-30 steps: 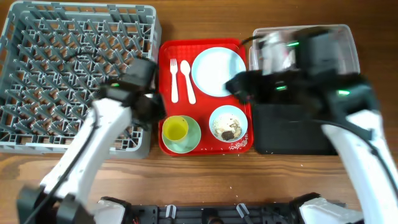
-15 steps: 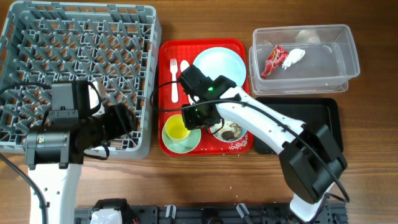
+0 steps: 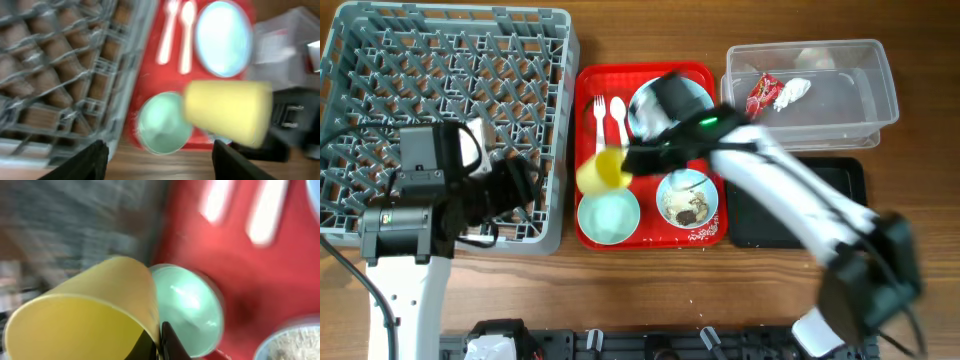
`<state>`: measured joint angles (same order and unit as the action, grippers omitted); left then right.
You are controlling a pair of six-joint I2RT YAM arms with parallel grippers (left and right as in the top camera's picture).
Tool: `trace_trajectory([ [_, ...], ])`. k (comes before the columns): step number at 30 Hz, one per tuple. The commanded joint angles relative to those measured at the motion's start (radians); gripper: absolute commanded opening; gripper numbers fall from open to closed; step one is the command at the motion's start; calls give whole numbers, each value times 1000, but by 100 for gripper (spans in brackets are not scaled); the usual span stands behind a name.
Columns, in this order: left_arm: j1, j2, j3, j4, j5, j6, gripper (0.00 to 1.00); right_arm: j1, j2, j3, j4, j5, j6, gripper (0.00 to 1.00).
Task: Sort waste into correct bins and load items into the dishwasher rack
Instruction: 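Hand the yellow cup from the right gripper to the left gripper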
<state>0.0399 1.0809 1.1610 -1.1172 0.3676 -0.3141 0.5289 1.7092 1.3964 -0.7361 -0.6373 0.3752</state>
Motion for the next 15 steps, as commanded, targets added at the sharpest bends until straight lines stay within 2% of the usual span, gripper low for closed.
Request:
trace_trajectory([
  [1, 54, 2, 14, 116, 433, 16, 72, -153, -161, 11, 40, -409, -142, 4],
  [5, 90, 22, 14, 224, 805, 15, 75, -194, -189, 11, 87, -616, -195, 4],
  [9, 90, 41, 14, 265, 1028, 16, 78, -161, -187, 11, 148, -615, -169, 4],
  [11, 89, 43, 14, 313, 1153, 16, 80, -142, -187, 11, 233, -610, -103, 4],
  [15, 88, 43, 14, 329, 1208, 16, 81, -90, -187, 11, 362, -582, -24, 4],
])
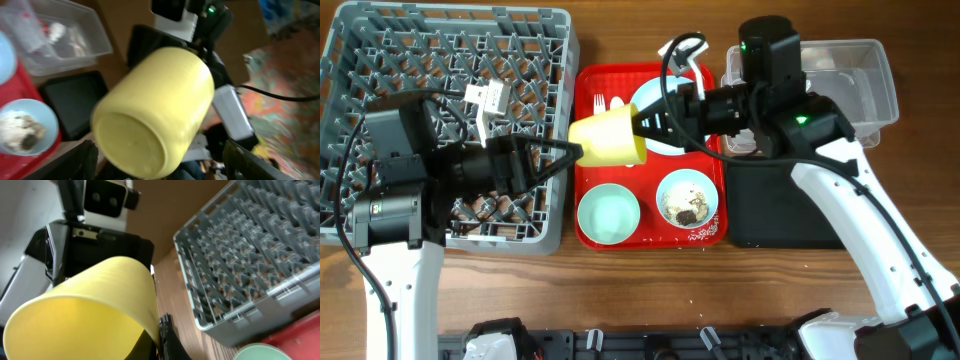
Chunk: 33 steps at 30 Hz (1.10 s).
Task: Sort waste into correct bins and load items into the dishwasher rack
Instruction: 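Hand the yellow cup from the right gripper to the left gripper, then place the yellow cup upright in the dish rack with the left gripper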
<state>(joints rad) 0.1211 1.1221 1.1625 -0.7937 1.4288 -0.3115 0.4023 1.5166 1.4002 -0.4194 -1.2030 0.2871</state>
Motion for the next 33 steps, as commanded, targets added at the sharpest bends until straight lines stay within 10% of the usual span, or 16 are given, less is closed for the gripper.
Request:
trace_trajectory([
  [1, 5, 2, 13, 5, 148, 13, 80, 49, 6, 7, 51, 11, 72, 4],
  [10, -41, 2, 13, 5, 148, 13, 63, 95, 19, 7, 64, 62, 83, 5],
  [13, -40, 2, 13, 28, 109, 13, 50, 69, 9, 7, 39, 71, 82, 66],
  [20, -19, 2, 13, -11, -258, -40, 48, -36, -69, 7, -191, 315, 76, 68],
  [28, 5, 4, 13, -350, -1175, -53, 44, -43, -134, 7, -442, 528, 1, 70],
  [33, 5, 31, 12, -476, -1340, -67, 43, -43, -133, 7, -459, 534, 1, 71],
])
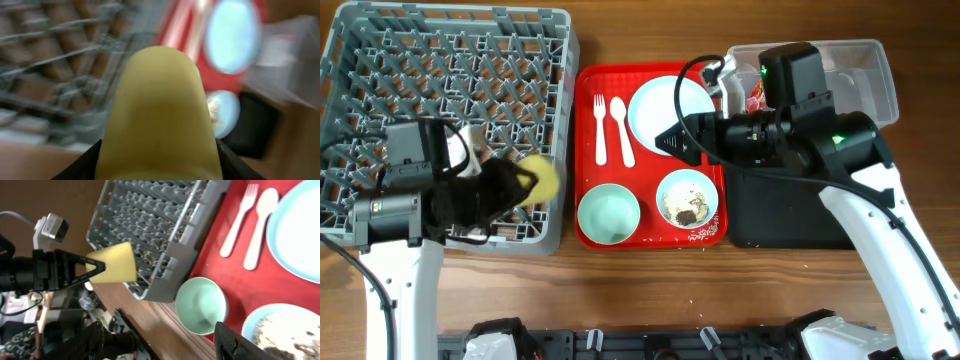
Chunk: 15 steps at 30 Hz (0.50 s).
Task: Sort waste into correct bins and load items into the dishwasher rack
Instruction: 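Place the yellow cup upright in the dish rack with the left gripper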
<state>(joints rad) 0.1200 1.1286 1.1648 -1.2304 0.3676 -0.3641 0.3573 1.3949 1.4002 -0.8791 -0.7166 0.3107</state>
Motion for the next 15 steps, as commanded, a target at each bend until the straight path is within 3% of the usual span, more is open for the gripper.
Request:
trace_trajectory([
  [1, 6, 36, 7, -42, -307, -15, 43, 2, -11, 7, 5, 48, -23, 72],
  [4, 6, 89, -18, 14, -382, -14, 42, 2, -11, 7, 5, 47, -23, 73],
  [15, -97, 293, -28, 125, -312, -14, 44, 2, -11, 7, 0, 48, -23, 74],
])
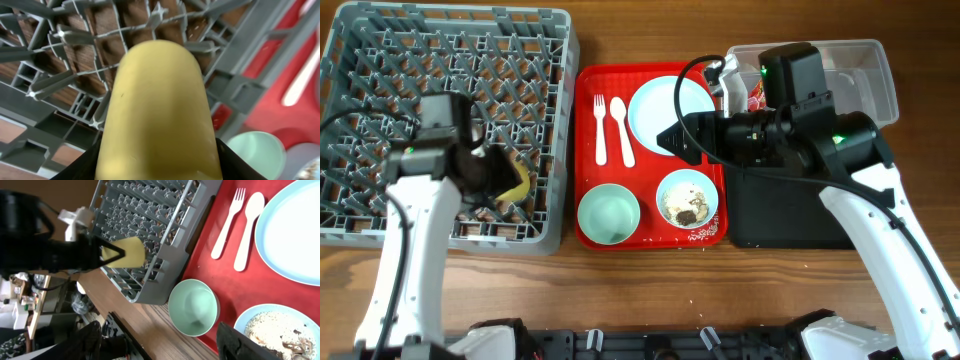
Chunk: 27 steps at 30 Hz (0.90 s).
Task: Sort waste into correct bins and load items into the dishwasher rack
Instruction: 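Place the yellow cup upright in the dish rack with the left gripper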
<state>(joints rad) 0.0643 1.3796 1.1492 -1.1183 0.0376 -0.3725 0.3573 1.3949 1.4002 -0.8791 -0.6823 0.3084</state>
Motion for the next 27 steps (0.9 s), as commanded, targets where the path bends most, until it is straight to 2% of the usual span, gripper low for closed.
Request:
trace_trajectory([
  [1, -55, 55, -12, 22, 18, -5, 44, 2, -11, 7, 0, 13, -21, 74],
  [4, -79, 77, -12, 50, 13, -5, 53, 2, -11, 7, 0, 13, -20, 74],
  [7, -79, 87, -12, 57, 13, -5, 67, 2, -11, 7, -4, 13, -21, 75],
  [8, -79, 86, -12, 56, 16, -6, 73, 2, -11, 7, -7, 13, -24, 75],
  [9, -79, 81, -9, 52, 18, -6, 84, 2, -11, 7, -9, 14, -32, 75],
  [10, -79, 78, -4, 48, 19, -6, 89, 2, -11, 7, -14, 14, -47, 75],
  [13, -79, 60, 38, 7, 36, -6, 97, 3, -11, 7, -42, 54, -47, 75],
  [21, -79, -14, 85, -72, 32, -6, 100, 4, -11, 7, -60, 89, -47, 75],
  [27, -79, -19, 85, -33, 37, -6, 92, 4, -11, 7, -58, 92, -47, 75],
])
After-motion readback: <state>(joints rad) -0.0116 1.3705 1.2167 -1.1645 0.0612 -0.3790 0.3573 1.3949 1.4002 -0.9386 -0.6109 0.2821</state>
